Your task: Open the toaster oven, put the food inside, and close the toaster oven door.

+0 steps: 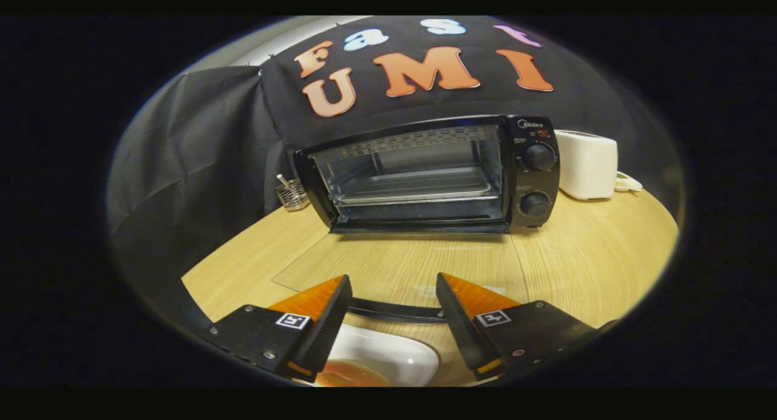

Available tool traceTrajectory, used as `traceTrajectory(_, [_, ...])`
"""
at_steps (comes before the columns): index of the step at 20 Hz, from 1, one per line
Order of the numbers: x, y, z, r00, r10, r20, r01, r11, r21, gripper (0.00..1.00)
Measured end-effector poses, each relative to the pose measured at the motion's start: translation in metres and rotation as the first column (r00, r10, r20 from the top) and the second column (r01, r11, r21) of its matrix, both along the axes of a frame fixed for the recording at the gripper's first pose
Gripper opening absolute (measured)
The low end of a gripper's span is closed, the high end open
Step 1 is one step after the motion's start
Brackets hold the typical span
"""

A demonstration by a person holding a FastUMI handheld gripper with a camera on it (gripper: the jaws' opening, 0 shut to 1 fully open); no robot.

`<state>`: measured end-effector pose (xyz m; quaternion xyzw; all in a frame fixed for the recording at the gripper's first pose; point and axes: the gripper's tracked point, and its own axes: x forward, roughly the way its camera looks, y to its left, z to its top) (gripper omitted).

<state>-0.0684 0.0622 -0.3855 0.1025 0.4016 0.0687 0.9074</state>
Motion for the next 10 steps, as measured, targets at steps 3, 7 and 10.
traceTrajectory(3, [-0.012, -0.001, 0.007, 0.999, 0.036, 0.006, -0.036, 0.999, -0.006, 0.84])
traceTrajectory(7, [-0.053, -0.010, 0.023, 0.997, 0.076, 0.014, -0.075, 0.997, -0.010, 0.85])
traceTrajectory(10, [-0.089, -0.002, 0.034, 0.991, 0.135, -0.016, -0.134, 0.990, 0.044, 0.86])
